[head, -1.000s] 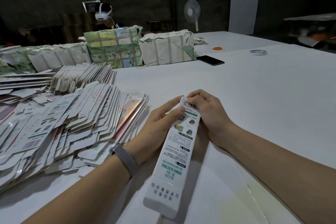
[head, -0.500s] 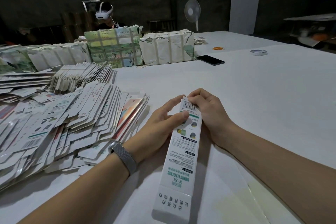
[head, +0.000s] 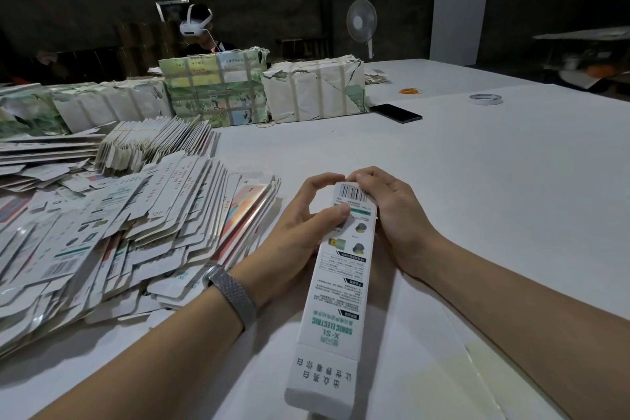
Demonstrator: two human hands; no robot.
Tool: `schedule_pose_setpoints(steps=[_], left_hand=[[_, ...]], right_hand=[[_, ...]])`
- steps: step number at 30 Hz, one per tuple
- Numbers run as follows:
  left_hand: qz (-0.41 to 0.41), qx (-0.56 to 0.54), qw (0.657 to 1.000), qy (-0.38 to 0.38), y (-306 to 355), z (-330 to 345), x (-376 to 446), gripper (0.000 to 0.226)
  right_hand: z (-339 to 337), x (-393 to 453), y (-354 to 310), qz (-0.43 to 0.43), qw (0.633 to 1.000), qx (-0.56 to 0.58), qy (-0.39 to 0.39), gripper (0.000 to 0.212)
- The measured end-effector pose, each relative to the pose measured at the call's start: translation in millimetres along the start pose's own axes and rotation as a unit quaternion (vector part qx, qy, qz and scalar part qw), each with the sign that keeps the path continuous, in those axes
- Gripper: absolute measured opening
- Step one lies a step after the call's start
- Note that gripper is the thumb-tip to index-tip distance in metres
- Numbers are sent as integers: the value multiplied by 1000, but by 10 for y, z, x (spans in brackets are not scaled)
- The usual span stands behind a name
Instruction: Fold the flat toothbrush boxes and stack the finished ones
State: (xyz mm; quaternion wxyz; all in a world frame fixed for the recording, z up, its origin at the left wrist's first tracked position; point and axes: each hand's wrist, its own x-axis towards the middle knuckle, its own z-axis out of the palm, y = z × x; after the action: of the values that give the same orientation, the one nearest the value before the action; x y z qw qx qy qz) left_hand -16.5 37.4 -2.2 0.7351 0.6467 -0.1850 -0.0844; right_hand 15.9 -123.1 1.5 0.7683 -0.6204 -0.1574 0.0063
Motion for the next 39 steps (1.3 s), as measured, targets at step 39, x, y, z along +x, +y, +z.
schedule_pose_setpoints(steps=[39], left_hand=[[21,-33,984,175,-157,-8,156,69]], right_hand=[[-63,-235,-349,-17,804,-590,-70,79]])
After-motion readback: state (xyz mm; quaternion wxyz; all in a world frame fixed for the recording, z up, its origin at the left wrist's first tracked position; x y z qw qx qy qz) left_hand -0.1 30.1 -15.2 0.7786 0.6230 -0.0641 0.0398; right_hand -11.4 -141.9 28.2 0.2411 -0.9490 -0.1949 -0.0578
